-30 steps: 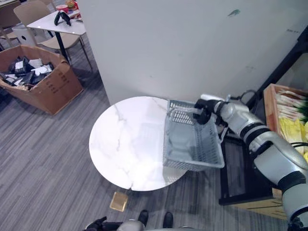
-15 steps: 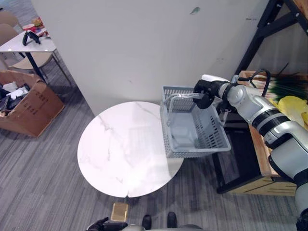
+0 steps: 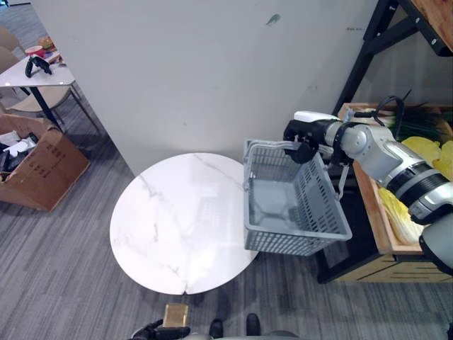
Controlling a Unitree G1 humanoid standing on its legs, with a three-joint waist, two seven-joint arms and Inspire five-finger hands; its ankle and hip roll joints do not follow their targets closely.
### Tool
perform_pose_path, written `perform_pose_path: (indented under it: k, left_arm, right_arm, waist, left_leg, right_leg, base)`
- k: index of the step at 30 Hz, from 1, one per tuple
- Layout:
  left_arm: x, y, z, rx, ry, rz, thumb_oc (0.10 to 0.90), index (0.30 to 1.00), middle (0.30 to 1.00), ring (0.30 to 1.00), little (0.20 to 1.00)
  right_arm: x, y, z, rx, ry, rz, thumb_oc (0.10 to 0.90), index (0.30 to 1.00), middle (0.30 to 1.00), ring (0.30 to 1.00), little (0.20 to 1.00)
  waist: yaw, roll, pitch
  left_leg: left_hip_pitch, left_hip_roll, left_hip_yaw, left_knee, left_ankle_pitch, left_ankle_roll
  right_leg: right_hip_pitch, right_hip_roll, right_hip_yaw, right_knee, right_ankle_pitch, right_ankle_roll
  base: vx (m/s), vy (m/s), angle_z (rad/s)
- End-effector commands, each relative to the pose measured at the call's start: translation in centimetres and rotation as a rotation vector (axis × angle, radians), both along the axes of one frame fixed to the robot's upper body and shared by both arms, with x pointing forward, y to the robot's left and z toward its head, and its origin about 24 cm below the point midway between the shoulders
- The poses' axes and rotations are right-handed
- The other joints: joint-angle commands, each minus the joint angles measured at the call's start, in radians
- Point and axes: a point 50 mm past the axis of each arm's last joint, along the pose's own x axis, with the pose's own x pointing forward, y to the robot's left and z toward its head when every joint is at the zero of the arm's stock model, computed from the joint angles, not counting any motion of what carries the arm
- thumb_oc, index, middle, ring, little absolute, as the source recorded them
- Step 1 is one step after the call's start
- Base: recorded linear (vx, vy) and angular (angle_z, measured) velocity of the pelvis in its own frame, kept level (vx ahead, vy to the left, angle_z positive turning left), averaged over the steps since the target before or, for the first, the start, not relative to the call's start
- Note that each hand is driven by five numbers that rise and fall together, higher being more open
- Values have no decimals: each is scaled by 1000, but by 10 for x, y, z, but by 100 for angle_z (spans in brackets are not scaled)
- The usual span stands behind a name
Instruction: Get the vegetables into the basket
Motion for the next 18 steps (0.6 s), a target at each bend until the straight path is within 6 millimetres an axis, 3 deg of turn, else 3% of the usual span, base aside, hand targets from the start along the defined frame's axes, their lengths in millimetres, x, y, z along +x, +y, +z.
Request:
perform_pose_path:
  k: [1, 4, 13, 18]
  left_arm:
    - [-8, 15, 2, 44, 50, -61, 900, 1000, 1000, 1000, 1000]
    - [-11, 10, 0, 20, 45, -64, 900, 1000, 1000, 1000, 1000]
    - [-5, 8, 1, 21, 29, -95, 900, 1000, 1000, 1000, 1000]
    - [-7, 4, 0, 10, 31, -95, 900, 1000, 1000, 1000, 1000]
  right_arm:
    - [-2, -5, 51, 18, -163, 20, 400, 300, 300, 300, 300]
    - [-26, -20, 31, 57, -98, 45, 400, 300, 300, 300, 300]
    - [-43, -54, -3, 50, -10, -58, 400, 300, 300, 300, 300]
    - [-50, -79, -46, 56, 101, -179, 400, 300, 300, 300, 300]
  waist:
    - [11, -55, -76]
    - [-7, -43, -71]
    - [-17, -31, -69]
    - [-17, -27, -61]
  left_leg:
    - [35, 7, 23, 1, -73, -36]
    - [34, 8, 31, 1, -74, -36]
    - [34, 7, 34, 1, -75, -33]
    - [29, 8, 37, 1, -71, -33]
  right_leg:
    - [38, -82, 61, 1, -74, 102]
    - [34, -83, 66, 1, -74, 104]
    - [29, -81, 74, 1, -75, 105]
    - [23, -79, 76, 1, -73, 104]
  base:
    - [0, 0, 0]
    - [-17, -1, -5]
    - [-4, -7, -8]
    - [-2, -3, -1]
